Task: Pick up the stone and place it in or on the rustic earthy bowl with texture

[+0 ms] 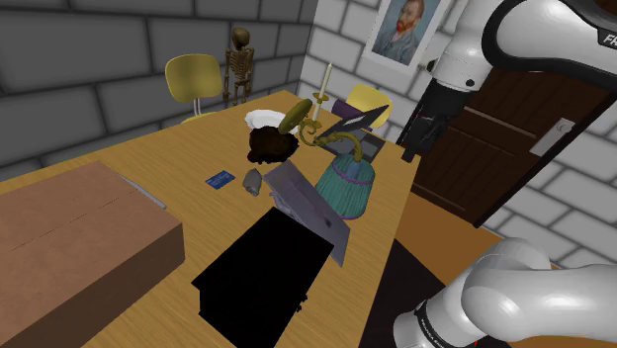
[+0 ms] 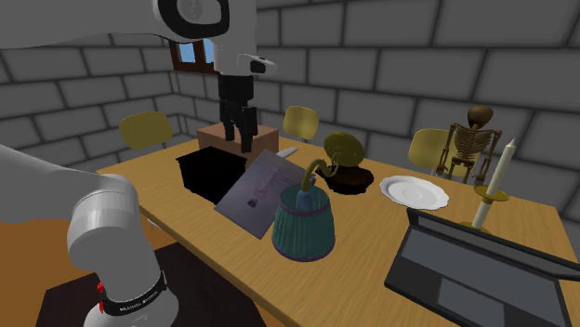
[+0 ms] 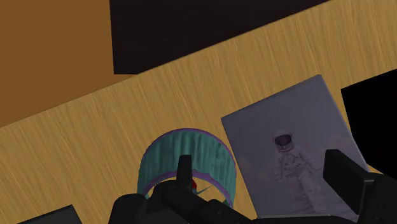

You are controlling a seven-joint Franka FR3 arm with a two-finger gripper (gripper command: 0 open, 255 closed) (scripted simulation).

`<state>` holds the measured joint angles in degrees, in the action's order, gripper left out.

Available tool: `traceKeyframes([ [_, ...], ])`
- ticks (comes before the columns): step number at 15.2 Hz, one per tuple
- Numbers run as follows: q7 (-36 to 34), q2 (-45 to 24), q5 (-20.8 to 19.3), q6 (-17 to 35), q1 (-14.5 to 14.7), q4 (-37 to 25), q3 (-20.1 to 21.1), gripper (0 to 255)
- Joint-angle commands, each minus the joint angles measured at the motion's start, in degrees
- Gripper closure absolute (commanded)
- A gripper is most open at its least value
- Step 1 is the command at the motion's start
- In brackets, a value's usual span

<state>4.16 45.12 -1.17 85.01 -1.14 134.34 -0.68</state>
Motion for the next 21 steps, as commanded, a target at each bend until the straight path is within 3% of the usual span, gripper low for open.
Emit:
traceKeyframes([
  [1,0.0,0.0,0.0,0.0,0.0,0.0,0.0,0],
  [12,-13.4,-16.4,3.4,17.9,0.9,0.0,9.2,0],
  [21,-25.2,-34.9,0.5,29.1,0.6,-7.7,15.2,0],
])
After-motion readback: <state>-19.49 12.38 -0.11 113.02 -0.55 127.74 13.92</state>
